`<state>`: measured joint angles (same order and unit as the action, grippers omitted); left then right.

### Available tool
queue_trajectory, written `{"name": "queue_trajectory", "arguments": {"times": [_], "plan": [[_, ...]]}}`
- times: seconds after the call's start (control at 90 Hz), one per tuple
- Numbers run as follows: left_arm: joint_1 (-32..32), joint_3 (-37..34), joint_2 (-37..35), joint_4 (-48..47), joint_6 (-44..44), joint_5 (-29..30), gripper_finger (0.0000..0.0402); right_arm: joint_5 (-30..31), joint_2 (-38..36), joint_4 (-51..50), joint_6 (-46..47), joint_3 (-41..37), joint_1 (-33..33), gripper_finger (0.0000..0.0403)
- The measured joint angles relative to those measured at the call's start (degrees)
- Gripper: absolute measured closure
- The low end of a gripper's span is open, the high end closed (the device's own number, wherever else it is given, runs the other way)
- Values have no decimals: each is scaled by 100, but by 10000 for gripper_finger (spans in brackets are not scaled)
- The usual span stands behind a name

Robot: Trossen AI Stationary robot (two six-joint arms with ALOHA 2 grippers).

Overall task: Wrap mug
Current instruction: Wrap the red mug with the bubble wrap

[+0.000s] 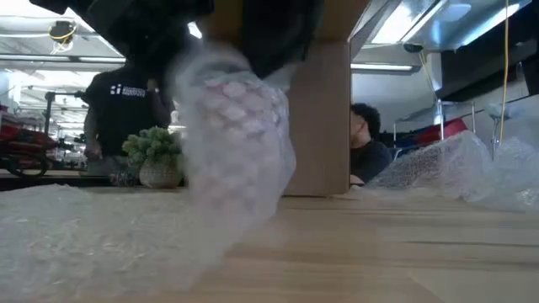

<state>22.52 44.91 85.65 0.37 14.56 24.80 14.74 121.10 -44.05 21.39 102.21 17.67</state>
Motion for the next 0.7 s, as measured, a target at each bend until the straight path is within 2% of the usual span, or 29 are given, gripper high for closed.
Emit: {"name": "queue_trajectory", "arguments": {"times": [0.256, 0.5, 0.7], "plan": [[88, -7, -74, -72, 23, 15, 266, -779, 359, 117, -104, 31, -179, 315], [336, 9, -579, -34, 334, -62, 266, -671, 411, 197, -86, 67, -168, 315], [411, 9, -311, 168, 346, -21, 266, -671, 411, 346, -215, 108, -159, 315]]}}
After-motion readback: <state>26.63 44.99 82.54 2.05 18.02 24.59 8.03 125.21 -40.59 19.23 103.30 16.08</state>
